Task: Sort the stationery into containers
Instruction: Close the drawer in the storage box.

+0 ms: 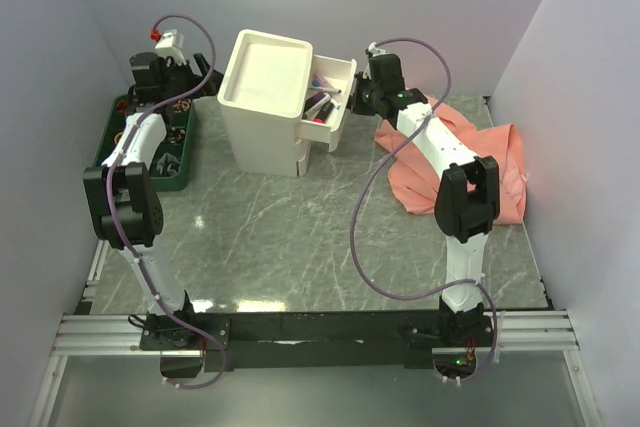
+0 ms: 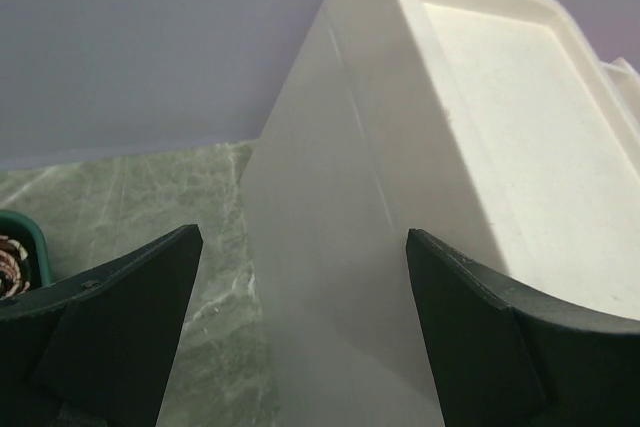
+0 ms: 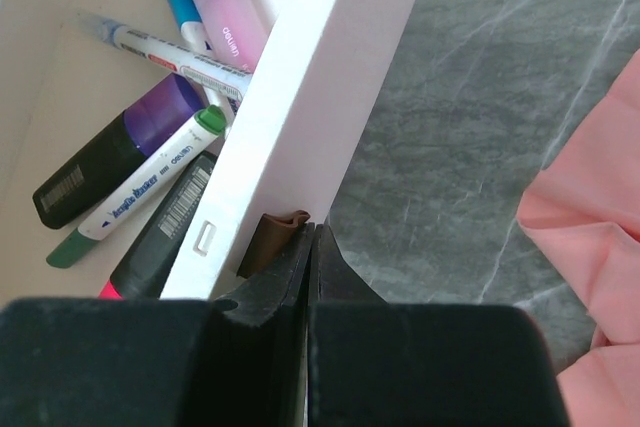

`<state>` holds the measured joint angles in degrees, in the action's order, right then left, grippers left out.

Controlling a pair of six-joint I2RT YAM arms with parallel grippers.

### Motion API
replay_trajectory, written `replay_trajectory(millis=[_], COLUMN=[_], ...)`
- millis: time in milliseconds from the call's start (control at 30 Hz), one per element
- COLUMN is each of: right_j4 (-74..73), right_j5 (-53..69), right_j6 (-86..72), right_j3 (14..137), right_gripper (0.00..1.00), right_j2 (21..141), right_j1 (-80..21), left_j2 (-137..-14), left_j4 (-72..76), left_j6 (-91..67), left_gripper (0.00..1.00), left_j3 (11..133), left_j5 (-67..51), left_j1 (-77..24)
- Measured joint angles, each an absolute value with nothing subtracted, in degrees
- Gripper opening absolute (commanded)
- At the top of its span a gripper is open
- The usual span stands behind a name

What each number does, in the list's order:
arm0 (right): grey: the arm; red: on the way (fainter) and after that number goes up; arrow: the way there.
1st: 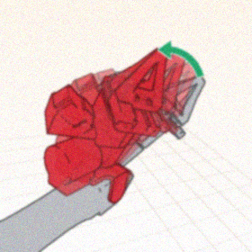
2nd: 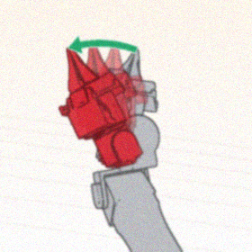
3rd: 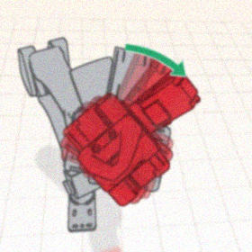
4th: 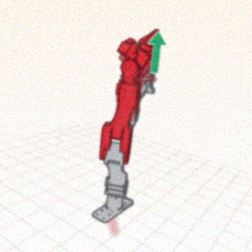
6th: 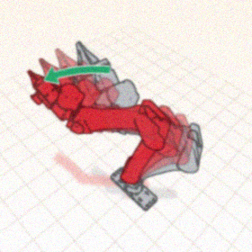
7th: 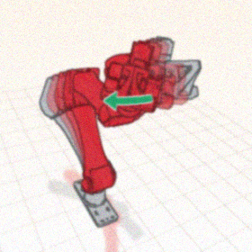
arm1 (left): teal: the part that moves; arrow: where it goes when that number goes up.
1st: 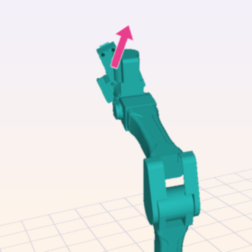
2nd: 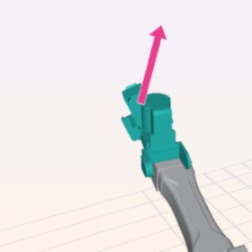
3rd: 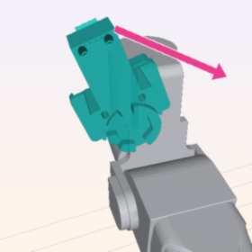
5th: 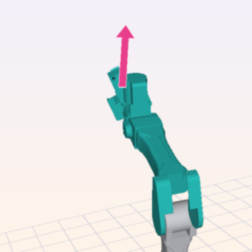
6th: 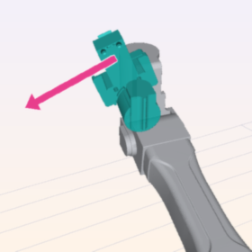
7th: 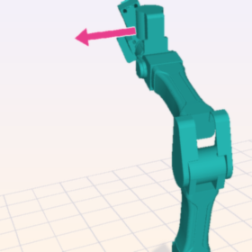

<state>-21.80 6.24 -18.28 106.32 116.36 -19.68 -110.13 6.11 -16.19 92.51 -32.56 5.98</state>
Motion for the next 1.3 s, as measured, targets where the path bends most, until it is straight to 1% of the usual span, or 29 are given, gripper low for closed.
replay_trajectory(millis=[267, 300, 333, 367, 467, 567, 700, 867, 1033, 1233, 1300], right_j4=[-23.4, -23.7, -24.0, -24.2, -24.7, -20.7, -19.3, -15.6, -15.6, -15.6, -15.6], right_j5=[3.2, 2.9, 2.6, 2.3, 1.0, 3.0, 5.4, 8.3, 8.3, 7.1, 6.9], right_j6=[-19.0, -19.0, -19.0, -18.8, -17.7, -16.9, -15.5, -15.9, -17.4, -19.4, -19.9], right_j3=[109.9, 110.3, 110.7, 111.4, 114.2, 118.8, 124.0, 125.7, 125.6, 125.6, 125.6], right_gripper=[0.0, 0.11, 0.19, 0.22, 0.21, 0.21, 0.22, 0.23, 0.23, 0.17, 0.12], right_j2=[118.6, 118.7, 119.0, 119.3, 121.2, 124.6, 126.7, 126.8, 126.8, 126.8, 126.8], right_j1=[-21.0, -21.1, -21.1, -21.2, -21.3, -21.8, -23.4, -24.4, -25.9, -26.5, -26.5], left_j2=[-110.5, -110.5, -110.5, -110.5, -110.5, -110.5, -110.5, -110.5, -110.5, -110.5, -110.5], left_j4=[4.9, 4.9, 4.9, 4.9, 4.9, 4.9, 4.9, 4.9, 4.9, 4.7, 4.7], left_j6=[-15.5, -15.2, -15.0, -14.7, -14.2, -14.2, -14.0, -14.0, -13.9, -13.1, -12.9], left_gripper=[0.91, 0.91, 0.91, 0.91, 0.91, 0.91, 0.91, 0.91, 0.92, 0.93, 0.93], left_j3=[92.5, 92.5, 92.5, 92.5, 92.5, 92.5, 92.5, 92.5, 92.5, 92.2, 92.2], left_j5=[-30.8, -30.7, -30.5, -30.4, -29.9, -29.9, -29.9, -29.9, -29.5, -27.7, -27.6], left_j1=[5.9, 5.8, 5.7, 5.7, 5.6, 5.2, 4.8, 4.7, 4.4, 4.4, 4.4])
